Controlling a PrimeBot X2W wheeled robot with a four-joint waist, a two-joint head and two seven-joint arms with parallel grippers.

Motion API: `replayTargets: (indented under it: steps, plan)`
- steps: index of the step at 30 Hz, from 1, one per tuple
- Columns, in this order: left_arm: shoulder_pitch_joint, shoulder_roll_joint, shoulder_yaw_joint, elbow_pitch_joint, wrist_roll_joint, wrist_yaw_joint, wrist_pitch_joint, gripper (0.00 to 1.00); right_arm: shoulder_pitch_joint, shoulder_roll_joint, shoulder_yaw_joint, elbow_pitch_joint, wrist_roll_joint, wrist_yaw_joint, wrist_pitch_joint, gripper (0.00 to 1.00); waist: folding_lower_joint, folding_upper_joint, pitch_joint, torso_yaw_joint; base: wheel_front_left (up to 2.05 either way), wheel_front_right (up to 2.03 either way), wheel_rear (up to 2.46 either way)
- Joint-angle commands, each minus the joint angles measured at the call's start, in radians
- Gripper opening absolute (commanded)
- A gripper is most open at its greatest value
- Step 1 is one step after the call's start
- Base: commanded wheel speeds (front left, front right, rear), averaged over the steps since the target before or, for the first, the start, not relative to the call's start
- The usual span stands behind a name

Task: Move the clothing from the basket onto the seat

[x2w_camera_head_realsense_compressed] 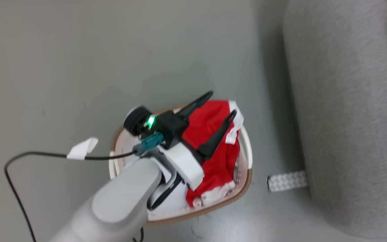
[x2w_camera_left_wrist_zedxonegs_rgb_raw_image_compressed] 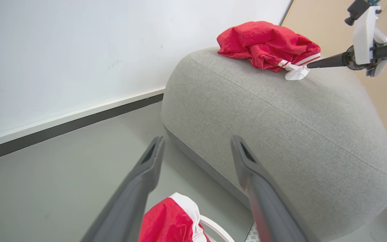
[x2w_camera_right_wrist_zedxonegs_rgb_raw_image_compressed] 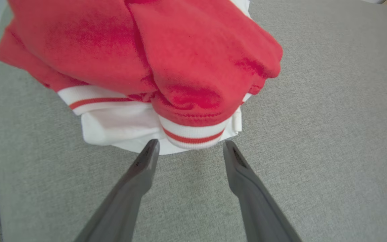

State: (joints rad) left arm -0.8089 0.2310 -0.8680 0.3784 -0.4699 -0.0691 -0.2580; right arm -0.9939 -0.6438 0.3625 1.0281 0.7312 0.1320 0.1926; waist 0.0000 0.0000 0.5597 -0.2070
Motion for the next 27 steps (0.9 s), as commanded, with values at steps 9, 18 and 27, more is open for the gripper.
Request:
replayTargets:
  steps: [9,18,27]
  plan:
    - [0.172,-0.002,0.123,-0.024,-0.046,0.024,-0.006,1.00,0.101,-0.105,0.088,-0.177,-0.016,-0.002,-0.055,1.00,0.0000,0.0000,-0.314,-0.009,0.00,0.00,0.00]
    - [0.336,0.034,0.303,-0.078,-0.053,0.063,-0.006,1.00,0.242,-0.089,0.062,-0.427,-0.021,-0.003,-0.188,1.00,0.0000,0.0000,-0.478,0.036,0.00,0.00,0.00]
    - [0.481,0.051,0.487,-0.114,-0.064,0.108,-0.006,1.00,0.457,0.049,-0.070,-0.567,-0.107,-0.002,-0.332,1.00,0.0000,0.0000,-0.558,0.092,0.00,0.00,0.00]
